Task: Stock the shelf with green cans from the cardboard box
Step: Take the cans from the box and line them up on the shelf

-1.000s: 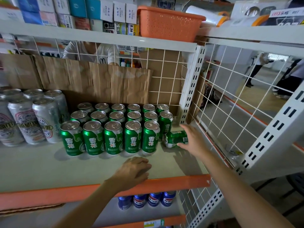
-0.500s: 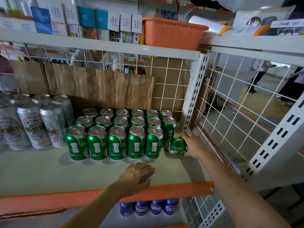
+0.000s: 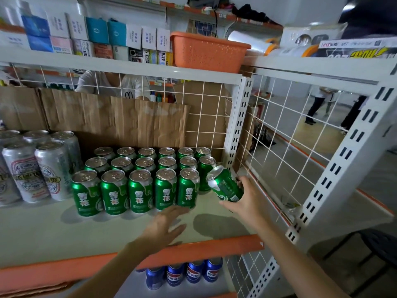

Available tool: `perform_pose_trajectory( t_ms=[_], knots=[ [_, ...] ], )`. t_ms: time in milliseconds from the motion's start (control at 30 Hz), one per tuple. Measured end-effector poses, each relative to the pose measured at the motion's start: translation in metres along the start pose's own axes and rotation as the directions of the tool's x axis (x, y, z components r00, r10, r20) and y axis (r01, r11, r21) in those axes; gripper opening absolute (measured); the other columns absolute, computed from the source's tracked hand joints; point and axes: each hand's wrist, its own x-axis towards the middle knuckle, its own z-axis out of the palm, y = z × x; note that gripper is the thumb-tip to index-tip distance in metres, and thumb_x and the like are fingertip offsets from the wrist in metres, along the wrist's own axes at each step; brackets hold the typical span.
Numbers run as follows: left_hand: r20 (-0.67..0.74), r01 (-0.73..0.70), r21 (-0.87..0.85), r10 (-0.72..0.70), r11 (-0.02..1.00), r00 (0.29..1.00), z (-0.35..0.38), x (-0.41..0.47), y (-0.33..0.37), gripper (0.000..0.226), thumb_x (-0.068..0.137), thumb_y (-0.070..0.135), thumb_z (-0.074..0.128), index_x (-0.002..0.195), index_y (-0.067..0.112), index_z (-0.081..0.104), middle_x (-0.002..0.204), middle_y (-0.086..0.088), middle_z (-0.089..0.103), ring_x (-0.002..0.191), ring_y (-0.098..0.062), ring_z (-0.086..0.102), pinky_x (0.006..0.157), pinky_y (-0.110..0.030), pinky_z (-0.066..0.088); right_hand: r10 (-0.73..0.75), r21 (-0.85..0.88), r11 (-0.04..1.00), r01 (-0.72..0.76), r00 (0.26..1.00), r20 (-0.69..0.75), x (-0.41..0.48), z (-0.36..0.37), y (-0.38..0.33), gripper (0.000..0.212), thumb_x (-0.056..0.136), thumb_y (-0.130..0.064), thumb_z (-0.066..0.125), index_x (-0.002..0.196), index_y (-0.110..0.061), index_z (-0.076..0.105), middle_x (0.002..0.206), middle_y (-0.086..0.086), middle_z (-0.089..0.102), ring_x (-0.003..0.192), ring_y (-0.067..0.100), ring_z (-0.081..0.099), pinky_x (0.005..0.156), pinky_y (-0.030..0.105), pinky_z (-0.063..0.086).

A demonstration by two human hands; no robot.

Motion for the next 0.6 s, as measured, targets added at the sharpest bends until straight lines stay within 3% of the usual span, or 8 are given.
perform_pose_trajectory(
  t_ms=[100, 167, 267, 367, 533, 600],
  knots=[
    [-0.134, 0.011, -0.194, -0.037, 0.981, 0.99, -0.018, 0.008, 0.031, 0.068, 0.068, 0.083, 0.038, 0.124, 0.045, 0.04, 0.125, 0.023, 0.047, 0.114, 0.009, 0.045, 0.096, -0.014, 0.037, 0.003, 0.02, 1.0, -0.002, 1.0, -0.03, -0.017, -0.011, -0.023, 0.068, 0.06, -0.045, 0.083, 0.114, -0.019, 0.05, 0.1, -0.006, 0.054, 0.084, 0.009, 0.053, 0.058, 0.007, 0.032],
    [-0.189, -0.016, -0.359, -0.056, 0.933, 0.98, -0.027, 0.015, 0.052, 0.061, 0.071, 0.066, 0.053, 0.126, 0.044, 0.041, 0.128, 0.027, 0.046, 0.117, 0.014, 0.043, 0.094, -0.006, 0.034, 0.015, 0.088, 0.996, -0.011, 0.998, -0.053, -0.027, -0.015, -0.038, 0.067, 0.06, -0.045, 0.083, 0.112, -0.02, 0.05, 0.098, -0.007, 0.055, 0.081, 0.007, 0.053, 0.055, 0.007, 0.034],
    [-0.212, -0.051, -0.547, -0.079, 0.835, 0.974, -0.038, 0.021, 0.075, 0.075, 0.069, 0.053, 0.063, 0.136, 0.031, 0.04, 0.133, 0.018, 0.048, 0.119, 0.009, 0.045, 0.094, -0.013, 0.041, -0.007, 0.143, 0.99, 0.018, 0.997, -0.077, -0.035, -0.013, -0.056, 0.071, 0.056, -0.055, 0.08, 0.11, -0.02, 0.053, 0.098, -0.007, 0.057, 0.081, 0.007, 0.055, 0.058, 0.009, 0.037],
    [-0.211, -0.073, -0.652, -0.088, 0.755, 0.974, -0.047, 0.025, 0.092, 0.075, 0.069, 0.045, 0.068, 0.137, 0.027, 0.04, 0.131, 0.012, 0.051, 0.118, 0.005, 0.049, 0.091, -0.014, 0.047, 0.001, 0.124, 0.992, 0.014, 0.993, -0.119, -0.04, -0.01, -0.074, 0.075, 0.052, -0.064, 0.073, 0.11, -0.02, 0.055, 0.096, -0.008, 0.057, 0.081, 0.01, 0.058, 0.061, 0.022, 0.044],
    [-0.26, -0.077, -0.744, -0.181, 0.664, 0.949, -0.053, 0.032, 0.095, 0.069, 0.063, 0.048, 0.072, 0.124, 0.024, 0.054, 0.116, -0.004, 0.065, 0.109, -0.021, 0.062, 0.096, -0.041, 0.049, 0.033, 0.175, 0.985, -0.014, 0.994, -0.108, -0.045, -0.005, -0.091, 0.079, 0.047, -0.077, 0.053, 0.109, -0.027, 0.05, 0.098, -0.013, 0.056, 0.085, 0.008, 0.059, 0.069, 0.034, 0.053],
    [-0.27, -0.071, -0.751, -0.207, 0.657, 0.94, -0.056, 0.032, 0.094, 0.066, 0.06, 0.048, 0.073, 0.119, 0.022, 0.059, 0.11, -0.007, 0.068, 0.103, -0.024, 0.065, 0.093, -0.041, 0.051, 0.018, 0.169, 0.986, -0.001, 0.995, -0.099, -0.044, -0.005, -0.093, 0.081, 0.048, -0.079, 0.05, 0.11, -0.027, 0.049, 0.099, -0.013, 0.056, 0.086, 0.007, 0.059, 0.07, 0.034, 0.053]
  ],
)
